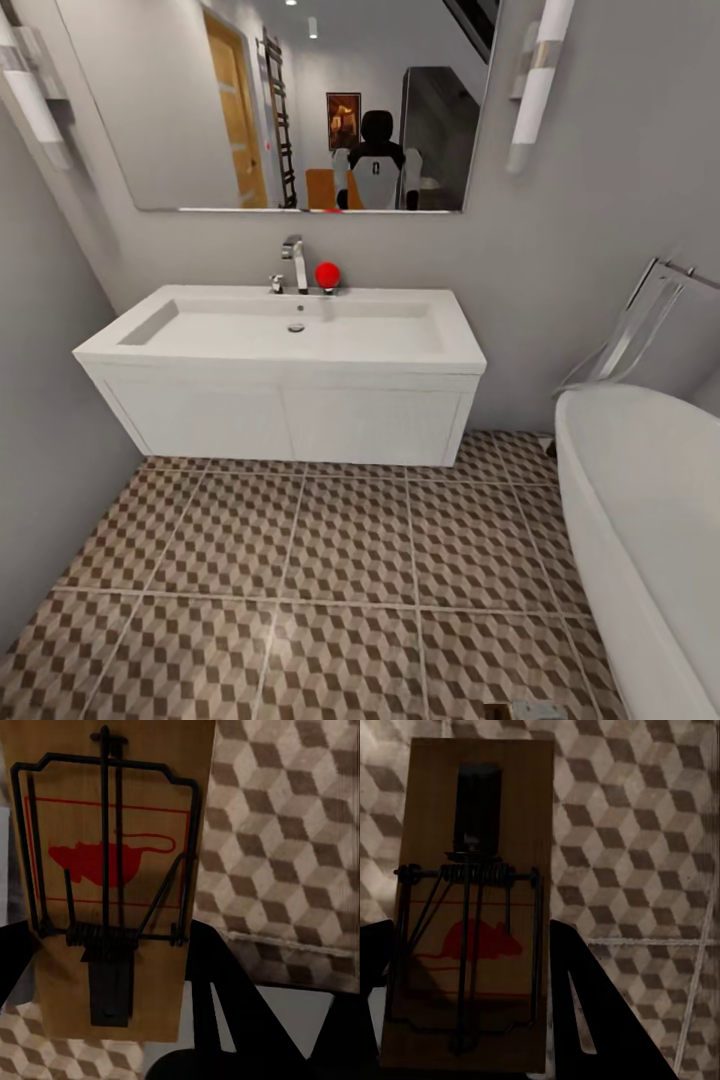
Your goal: Take the four mousetraps from the cabinet in the bathroom and place them on the bathroom floor. Make sure all four end up on the same floor surface, and ensure that at least two of them are either under or directly next to the same bathroom sink.
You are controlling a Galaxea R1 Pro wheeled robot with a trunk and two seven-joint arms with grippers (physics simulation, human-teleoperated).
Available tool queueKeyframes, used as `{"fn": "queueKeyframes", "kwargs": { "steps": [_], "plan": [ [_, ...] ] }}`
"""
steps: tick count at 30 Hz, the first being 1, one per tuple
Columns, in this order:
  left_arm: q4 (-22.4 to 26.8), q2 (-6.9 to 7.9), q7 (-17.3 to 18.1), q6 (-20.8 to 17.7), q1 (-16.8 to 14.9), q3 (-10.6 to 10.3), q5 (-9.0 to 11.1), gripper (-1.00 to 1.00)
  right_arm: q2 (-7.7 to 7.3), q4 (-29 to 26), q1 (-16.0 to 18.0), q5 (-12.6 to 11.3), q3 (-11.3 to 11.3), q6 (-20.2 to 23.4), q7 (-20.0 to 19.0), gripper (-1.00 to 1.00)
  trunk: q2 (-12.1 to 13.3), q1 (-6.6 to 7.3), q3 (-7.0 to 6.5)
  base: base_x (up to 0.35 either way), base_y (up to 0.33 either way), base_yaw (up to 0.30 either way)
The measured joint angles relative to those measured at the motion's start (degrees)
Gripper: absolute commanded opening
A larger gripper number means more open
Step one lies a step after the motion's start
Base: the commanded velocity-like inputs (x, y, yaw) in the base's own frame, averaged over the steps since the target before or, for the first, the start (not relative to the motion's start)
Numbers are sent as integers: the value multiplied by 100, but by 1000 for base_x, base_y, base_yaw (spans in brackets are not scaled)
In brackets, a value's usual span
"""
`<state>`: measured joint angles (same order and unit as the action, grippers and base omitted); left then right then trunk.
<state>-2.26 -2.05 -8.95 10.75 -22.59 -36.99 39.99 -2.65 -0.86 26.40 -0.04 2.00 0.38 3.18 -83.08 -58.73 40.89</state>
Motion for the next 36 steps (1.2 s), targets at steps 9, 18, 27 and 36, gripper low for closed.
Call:
{"fn": "queueKeyframes", "kwargs": {
  "steps": [9,18,27,36],
  "plan": [
    [144,-19,-19,1,0,4,0,-100,8,-100,343,40,9,767,302,-100,0,0,0,339,0,0],
    [976,-97,-34,-1378,-282,22,-15,-100,143,-143,1523,-12,-38,2526,700,-100,40,22,-19,186,0,0],
    [2082,63,-651,-3934,-1689,421,-28,-100,167,-151,2210,-3,-37,3129,701,-100,40,22,-19,3,0,0],
    [2100,50,-2185,-4437,-3047,1464,-20,-100,382,-144,2714,-32,-65,3353,700,-100,40,22,-19,0,0,0]
  ]
}}
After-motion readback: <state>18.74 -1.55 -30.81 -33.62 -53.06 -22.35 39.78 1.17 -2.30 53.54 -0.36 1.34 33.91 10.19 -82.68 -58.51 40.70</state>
